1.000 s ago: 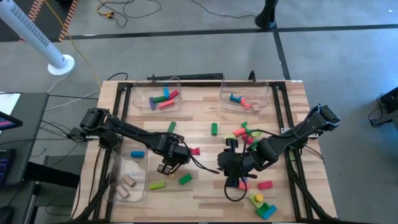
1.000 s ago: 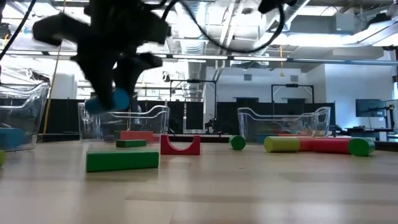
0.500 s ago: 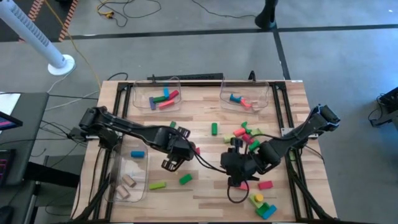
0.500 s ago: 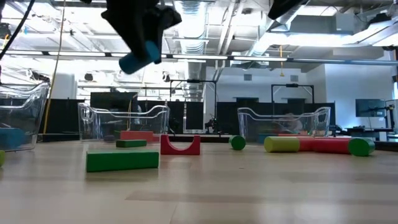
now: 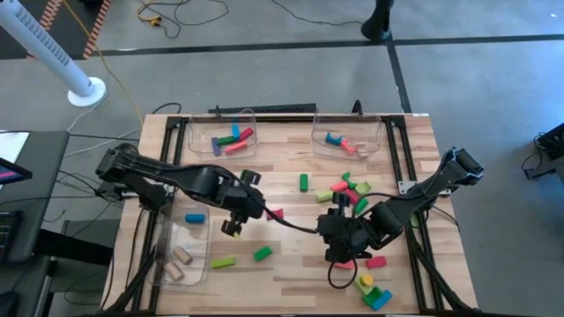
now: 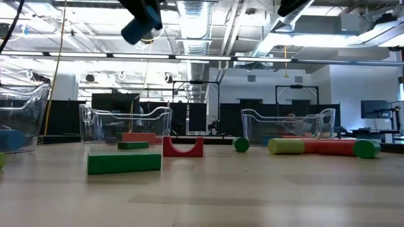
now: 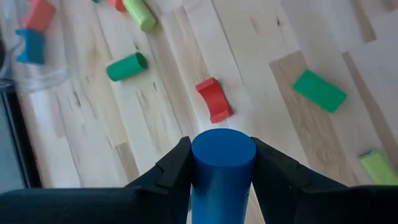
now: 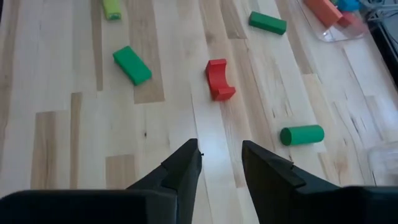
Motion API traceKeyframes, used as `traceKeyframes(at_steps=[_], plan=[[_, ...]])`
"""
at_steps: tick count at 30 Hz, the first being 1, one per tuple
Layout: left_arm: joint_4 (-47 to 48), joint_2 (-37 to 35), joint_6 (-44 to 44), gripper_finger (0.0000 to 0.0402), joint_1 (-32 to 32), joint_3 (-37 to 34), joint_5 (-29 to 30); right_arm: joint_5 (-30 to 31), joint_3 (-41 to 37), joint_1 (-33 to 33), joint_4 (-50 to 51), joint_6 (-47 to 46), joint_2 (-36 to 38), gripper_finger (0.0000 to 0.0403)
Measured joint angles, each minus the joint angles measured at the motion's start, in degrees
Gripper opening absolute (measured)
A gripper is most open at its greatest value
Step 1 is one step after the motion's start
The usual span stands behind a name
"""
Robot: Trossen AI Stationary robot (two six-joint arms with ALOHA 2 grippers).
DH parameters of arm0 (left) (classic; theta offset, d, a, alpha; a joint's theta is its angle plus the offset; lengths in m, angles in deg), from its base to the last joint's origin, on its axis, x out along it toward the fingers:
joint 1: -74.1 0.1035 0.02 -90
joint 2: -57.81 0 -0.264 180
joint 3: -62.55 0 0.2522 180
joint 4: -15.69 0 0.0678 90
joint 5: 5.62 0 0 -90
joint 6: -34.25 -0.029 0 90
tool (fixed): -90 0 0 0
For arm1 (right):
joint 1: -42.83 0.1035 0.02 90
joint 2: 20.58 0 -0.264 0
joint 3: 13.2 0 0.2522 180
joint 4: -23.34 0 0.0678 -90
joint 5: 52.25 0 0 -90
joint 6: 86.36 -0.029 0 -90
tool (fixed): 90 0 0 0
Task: Sort blocks by size
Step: Put the blue cylindrical block into the bottom left transparent bin
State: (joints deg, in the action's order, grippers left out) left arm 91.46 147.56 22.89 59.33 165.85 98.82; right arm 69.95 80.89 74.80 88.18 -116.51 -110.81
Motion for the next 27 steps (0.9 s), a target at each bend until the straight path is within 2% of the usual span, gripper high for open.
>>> traceKeyframes(at_steps=[19, 27], plan=[[-1.51, -11.78, 3.73, 0.0132, -0.20, 0.00, -0.02, 0.03, 0.00, -0.02, -0.06, 0.15, 0.00, 0.0148], [0.47, -15.63, 6.68, 0.0132, -2.79, 0.00, -0.09, 0.02, 0.00, -0.02, -0.06, 0.15, 0.00, 0.0148]])
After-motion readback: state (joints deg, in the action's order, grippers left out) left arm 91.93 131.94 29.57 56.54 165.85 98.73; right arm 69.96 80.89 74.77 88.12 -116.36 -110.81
